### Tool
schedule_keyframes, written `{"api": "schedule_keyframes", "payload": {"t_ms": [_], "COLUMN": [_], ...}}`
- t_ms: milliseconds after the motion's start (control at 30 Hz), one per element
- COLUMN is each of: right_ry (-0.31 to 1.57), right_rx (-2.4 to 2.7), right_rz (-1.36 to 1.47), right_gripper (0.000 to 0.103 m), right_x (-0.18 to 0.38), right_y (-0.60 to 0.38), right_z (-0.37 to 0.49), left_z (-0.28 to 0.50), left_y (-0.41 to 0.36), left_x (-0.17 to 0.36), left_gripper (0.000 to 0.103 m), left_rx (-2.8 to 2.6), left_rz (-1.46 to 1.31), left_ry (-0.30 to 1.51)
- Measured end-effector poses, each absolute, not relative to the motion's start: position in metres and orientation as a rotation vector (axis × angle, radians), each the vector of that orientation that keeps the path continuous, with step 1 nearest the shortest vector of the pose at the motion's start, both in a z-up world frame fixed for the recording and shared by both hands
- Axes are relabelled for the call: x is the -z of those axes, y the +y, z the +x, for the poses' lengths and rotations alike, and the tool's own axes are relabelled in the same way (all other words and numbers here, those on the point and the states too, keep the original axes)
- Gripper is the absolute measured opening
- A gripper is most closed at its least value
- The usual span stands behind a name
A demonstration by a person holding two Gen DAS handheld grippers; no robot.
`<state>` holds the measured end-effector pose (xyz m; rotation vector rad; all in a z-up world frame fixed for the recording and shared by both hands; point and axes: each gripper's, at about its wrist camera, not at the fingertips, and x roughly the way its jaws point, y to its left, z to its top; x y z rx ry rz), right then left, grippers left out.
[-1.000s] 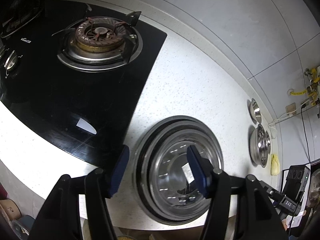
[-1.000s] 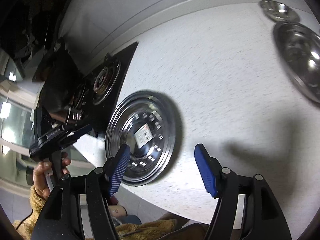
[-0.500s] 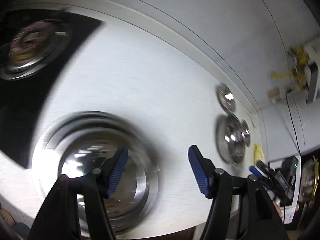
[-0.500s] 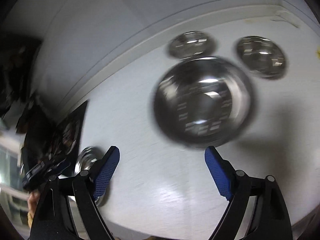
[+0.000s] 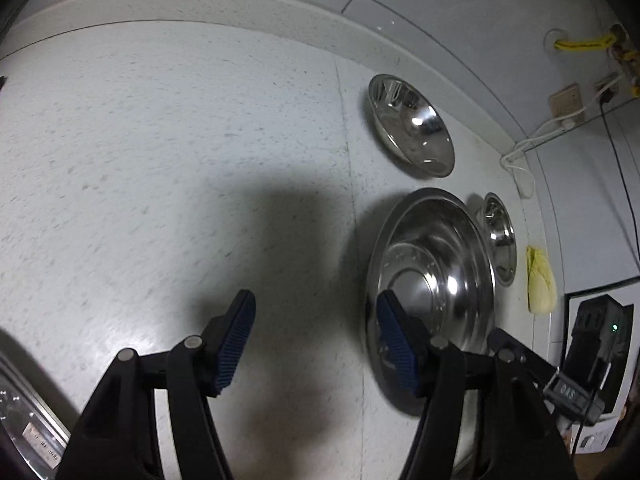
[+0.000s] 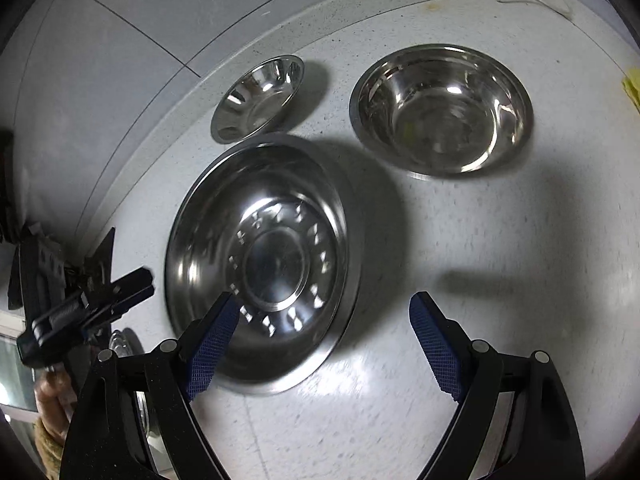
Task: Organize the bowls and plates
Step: 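Move both grippers to the rim of the large steel bowl and close, then carry the large bowl with both grippers and set it beside the plate stack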
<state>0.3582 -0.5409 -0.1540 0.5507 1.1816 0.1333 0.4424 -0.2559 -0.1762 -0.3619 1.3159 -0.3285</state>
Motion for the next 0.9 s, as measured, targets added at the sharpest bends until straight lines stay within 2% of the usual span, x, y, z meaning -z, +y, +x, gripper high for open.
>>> {"api": "schedule_keyframes", "payload": {"t_ms": [67, 167, 200, 233, 300, 333, 367, 433, 567, 900], "right_ry": [1.185, 1.191, 1.199, 1.208, 1.223, 1.23, 1.237, 1.232, 1.201, 1.079], "right_rx": [-0.132, -0.15, -0.16, -0.165, -0.167, -0.169, -0.169, -0.175, -0.163, -0.228], "right_rz": [0.535, 0.531, 0.537, 0.543, 0.549, 0.546, 0.545, 0.553, 0.555, 0.526], "right_gripper": [0.081, 0.055, 0.039, 0.027, 0.019, 0.017, 0.015, 0.012, 0.012, 0.012], "right_x": [0.156, 0.159, 0.162, 0.165, 0.17, 0.173, 0.175, 0.176, 0.165, 0.094], "right_y": [-0.542, -0.542, -0.543, -0.543, -0.541, -0.541, -0.54, -0.539, -0.539, -0.516], "right_z": [0.367, 0.373, 0.376, 0.378, 0.379, 0.38, 0.38, 0.38, 0.374, 0.298], "left_z": [0.451, 0.458, 0.459, 0.46, 0.459, 0.459, 0.458, 0.457, 0.45, 0.382], "left_y": [-0.269, -0.281, -0.285, -0.288, -0.293, -0.296, -0.297, -0.298, -0.295, -0.254], "left_x": [0.183, 0.191, 0.194, 0.195, 0.199, 0.201, 0.203, 0.206, 0.197, 0.122], "left_gripper": [0.061, 0.059, 0.056, 0.051, 0.031, 0.026, 0.014, 0.007, 0.007, 0.007], "left_rx": [0.331, 0.342, 0.349, 0.357, 0.38, 0.391, 0.399, 0.429, 0.446, 0.493], "left_rz": [-0.334, -0.326, -0.325, -0.322, -0.314, -0.314, -0.316, -0.343, -0.367, -0.412], "left_ry": [1.326, 1.351, 1.357, 1.36, 1.378, 1.386, 1.387, 1.386, 1.362, 1.234]}}
